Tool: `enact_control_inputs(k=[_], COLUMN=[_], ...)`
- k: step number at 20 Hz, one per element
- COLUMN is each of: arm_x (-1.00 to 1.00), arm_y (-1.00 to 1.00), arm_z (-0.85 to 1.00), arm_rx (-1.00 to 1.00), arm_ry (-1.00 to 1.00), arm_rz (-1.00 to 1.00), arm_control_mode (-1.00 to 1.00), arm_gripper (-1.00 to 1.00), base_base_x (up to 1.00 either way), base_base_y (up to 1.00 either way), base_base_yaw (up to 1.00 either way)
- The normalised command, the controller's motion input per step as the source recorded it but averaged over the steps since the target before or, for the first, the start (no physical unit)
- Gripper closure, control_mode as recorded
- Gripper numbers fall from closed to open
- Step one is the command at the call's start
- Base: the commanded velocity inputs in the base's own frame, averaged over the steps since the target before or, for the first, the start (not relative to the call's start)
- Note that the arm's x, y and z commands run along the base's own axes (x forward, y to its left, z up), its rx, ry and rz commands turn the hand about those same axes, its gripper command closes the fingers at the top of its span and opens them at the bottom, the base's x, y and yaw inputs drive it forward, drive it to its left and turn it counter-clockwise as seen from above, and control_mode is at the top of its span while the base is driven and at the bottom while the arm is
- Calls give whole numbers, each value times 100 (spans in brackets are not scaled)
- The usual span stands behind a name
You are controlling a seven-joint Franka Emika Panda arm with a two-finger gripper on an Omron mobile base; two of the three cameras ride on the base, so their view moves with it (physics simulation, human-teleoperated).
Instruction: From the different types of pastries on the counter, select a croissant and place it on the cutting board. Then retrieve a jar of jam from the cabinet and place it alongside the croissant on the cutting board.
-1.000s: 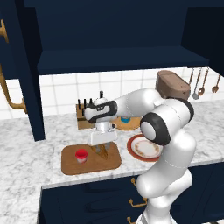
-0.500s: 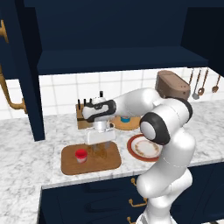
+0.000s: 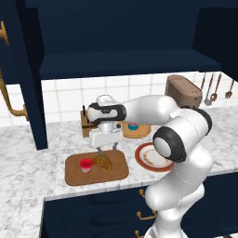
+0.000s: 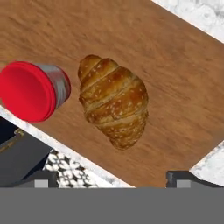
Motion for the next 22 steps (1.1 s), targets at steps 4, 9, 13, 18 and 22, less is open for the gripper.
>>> enact_control_inputs(k=[4, 9, 13, 18, 22], arm_x=[-23, -30, -19, -14, -20], arm_y=[-63, -99, -100, -100, -96], arm_z=[-1, 0, 4, 25, 34], arm_rx=[-10, -10, -2, 0, 0], arm_ry=[-12, -17, -18, -17, -14], arm_rz=[0, 0, 0, 0, 0], arm_control_mode=[-100, -100, -100, -100, -100], arm_gripper=[-100, -100, -100, -100, -100], base_base_x=[0, 0, 0, 0, 0], base_base_y=[0, 0, 0, 0, 0], base_base_yaw=[0, 0, 0, 0, 0])
